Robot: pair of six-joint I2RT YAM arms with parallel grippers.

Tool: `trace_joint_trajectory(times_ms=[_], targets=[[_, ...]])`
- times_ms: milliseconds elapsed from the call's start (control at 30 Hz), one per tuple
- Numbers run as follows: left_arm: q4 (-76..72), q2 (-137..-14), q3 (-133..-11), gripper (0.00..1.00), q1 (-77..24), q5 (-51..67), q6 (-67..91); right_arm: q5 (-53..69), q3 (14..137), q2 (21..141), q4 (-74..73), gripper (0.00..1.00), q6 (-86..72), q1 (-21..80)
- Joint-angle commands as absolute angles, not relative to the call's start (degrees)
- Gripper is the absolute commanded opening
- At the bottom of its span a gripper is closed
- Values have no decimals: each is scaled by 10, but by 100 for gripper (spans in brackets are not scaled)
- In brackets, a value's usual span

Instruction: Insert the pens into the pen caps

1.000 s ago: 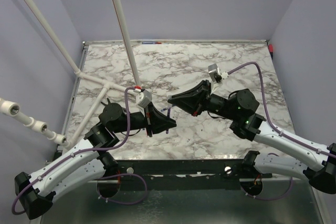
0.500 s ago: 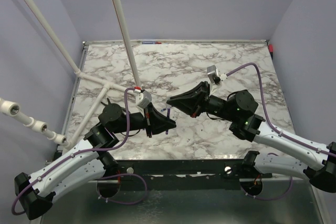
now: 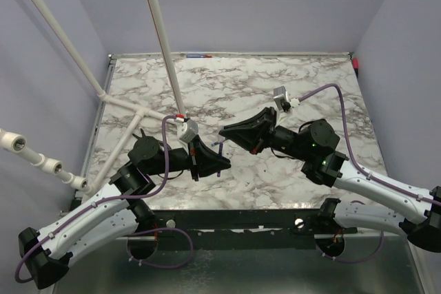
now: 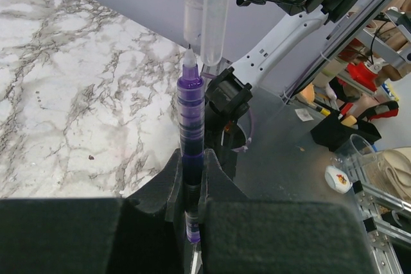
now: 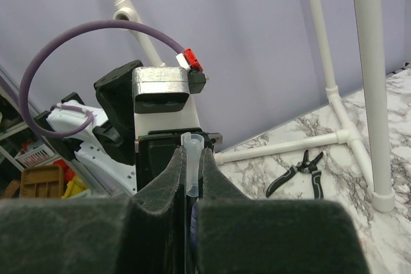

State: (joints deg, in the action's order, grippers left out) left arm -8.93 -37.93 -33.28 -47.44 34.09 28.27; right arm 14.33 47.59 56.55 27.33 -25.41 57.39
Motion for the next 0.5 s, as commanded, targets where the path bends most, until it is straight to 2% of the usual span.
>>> trace_joint_trajectory(times_ms=[0, 467], targets=[[-103, -376, -327, 0, -475, 360, 285, 126, 479, 557, 283, 1, -242, 578], [-103, -371, -326, 0, -475, 357, 283, 112, 474, 558, 271, 0, -233, 584]])
